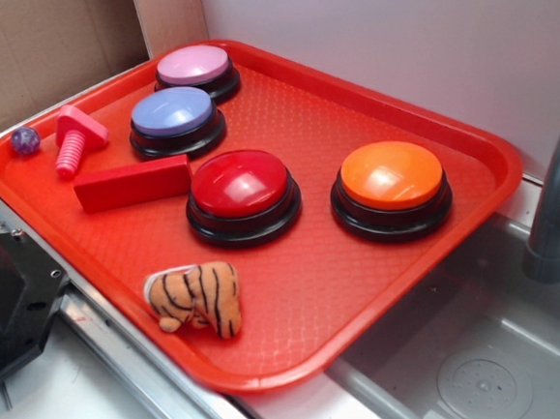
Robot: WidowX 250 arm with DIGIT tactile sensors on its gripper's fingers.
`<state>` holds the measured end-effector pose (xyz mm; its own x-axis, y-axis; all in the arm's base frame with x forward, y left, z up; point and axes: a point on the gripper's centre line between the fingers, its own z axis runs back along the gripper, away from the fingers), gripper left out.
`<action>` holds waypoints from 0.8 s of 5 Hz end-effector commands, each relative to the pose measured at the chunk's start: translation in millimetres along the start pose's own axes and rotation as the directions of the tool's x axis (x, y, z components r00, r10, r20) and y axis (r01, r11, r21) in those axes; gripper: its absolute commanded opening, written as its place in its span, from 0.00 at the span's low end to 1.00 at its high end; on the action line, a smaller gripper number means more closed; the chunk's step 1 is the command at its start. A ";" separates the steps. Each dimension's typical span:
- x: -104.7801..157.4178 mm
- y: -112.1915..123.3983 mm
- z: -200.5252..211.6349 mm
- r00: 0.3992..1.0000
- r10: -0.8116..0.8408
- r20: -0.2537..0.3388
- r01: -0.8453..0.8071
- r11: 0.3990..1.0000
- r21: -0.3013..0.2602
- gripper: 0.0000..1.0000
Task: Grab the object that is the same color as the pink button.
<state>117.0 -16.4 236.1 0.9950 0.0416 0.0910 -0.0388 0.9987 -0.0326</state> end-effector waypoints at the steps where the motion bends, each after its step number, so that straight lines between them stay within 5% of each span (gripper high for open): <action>1: 0.0 0.0 0.0 1.000 0.000 0.000 0.000 1.000 0.000 1.00; 4: 16.1 63.7 -44.6 0.958 0.287 0.014 -0.287 0.957 0.033 1.00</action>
<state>133.2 42.9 186.9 0.9446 0.3208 0.0692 -0.3200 0.9471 -0.0222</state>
